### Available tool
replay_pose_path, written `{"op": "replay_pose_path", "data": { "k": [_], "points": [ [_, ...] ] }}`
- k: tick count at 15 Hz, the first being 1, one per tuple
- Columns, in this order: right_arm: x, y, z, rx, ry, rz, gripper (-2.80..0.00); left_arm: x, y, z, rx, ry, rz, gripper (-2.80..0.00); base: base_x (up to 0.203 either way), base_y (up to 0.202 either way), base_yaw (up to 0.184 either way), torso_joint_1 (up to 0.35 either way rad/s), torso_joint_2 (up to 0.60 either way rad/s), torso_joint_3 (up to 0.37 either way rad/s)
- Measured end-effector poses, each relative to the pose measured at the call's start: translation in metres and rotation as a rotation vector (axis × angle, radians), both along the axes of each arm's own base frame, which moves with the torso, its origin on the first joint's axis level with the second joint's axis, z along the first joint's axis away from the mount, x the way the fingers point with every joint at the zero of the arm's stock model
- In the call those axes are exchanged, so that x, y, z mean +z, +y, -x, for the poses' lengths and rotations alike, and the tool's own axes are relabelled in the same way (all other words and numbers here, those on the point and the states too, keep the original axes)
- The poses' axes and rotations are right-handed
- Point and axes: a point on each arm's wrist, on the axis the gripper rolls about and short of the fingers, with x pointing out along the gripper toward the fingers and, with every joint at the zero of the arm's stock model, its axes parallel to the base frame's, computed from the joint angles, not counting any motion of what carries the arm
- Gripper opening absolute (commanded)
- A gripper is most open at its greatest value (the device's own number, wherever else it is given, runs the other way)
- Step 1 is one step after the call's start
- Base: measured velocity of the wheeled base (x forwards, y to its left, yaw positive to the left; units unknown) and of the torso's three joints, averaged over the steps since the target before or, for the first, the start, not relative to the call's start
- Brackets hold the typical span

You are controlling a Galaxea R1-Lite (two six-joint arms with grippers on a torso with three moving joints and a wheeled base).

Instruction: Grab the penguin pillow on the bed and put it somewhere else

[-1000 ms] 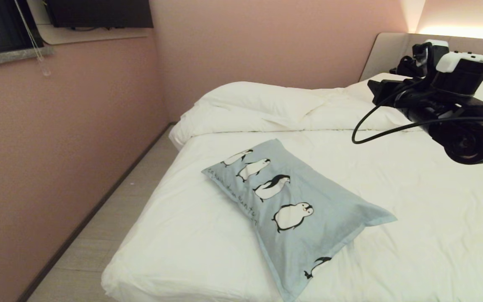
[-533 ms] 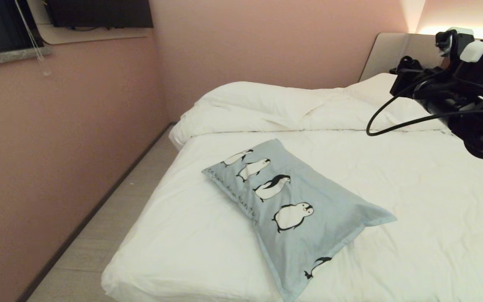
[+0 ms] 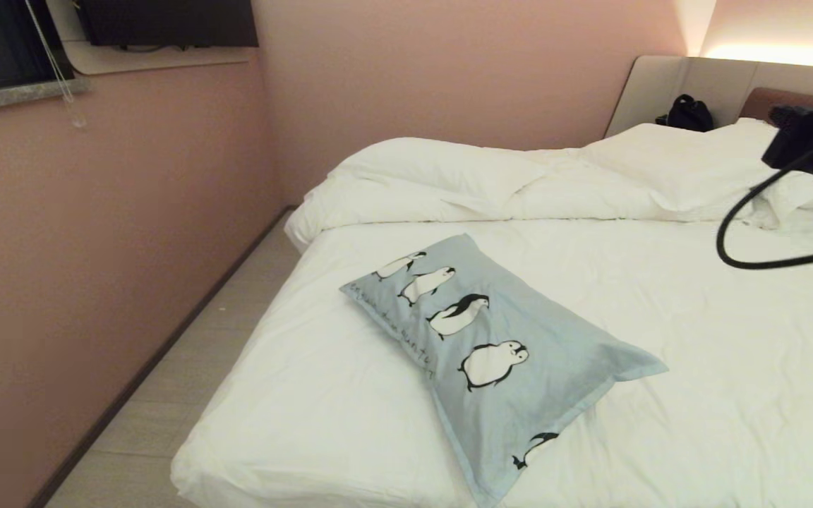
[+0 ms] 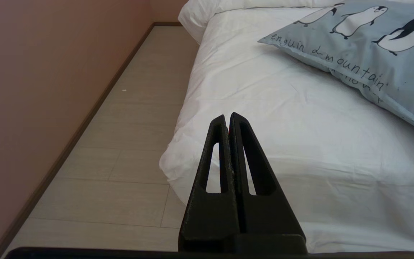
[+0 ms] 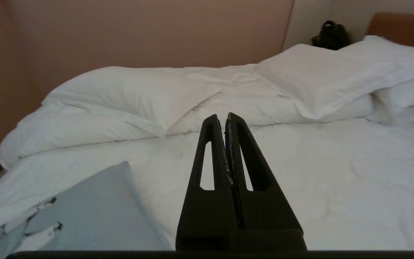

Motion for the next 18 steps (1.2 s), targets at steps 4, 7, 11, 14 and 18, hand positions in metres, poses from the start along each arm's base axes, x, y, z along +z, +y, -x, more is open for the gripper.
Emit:
{"op": "replay_pose_path", "data": {
  "k": [4,7,11,14,18],
  "points": [
    [-0.006,-0.014,0.077,-0.074,-0.024,0.038,-2.8,0.0,0.0,0.0,0.001,0.0,0.0,-2.8,0.0,0.0,0.0,0.0,0.0,0.0],
    [-0.003,-0.021,0.131,-0.155,-0.084,0.025,-2.8,0.0,0.0,0.0,0.0,0.0,0.0,-2.8,0.0,0.0,0.0,0.0,0.0,0.0],
    [-0.004,-0.02,0.197,-0.221,-0.145,-0.01,-2.8,0.0,0.0,0.0,0.0,0.0,0.0,-2.8,0.0,0.0,0.0,0.0,0.0,0.0],
    [-0.014,-0.017,0.24,-0.234,-0.165,-0.032,-2.8,0.0,0.0,0.0,0.0,0.0,0.0,-2.8,0.0,0.0,0.0,0.0,0.0,0.0],
    [-0.044,-0.014,0.275,-0.247,-0.114,-0.033,-2.8,0.0,0.0,0.0,0.0,0.0,0.0,-2.8,0.0,0.0,0.0,0.0,0.0,0.0]
  ]
}}
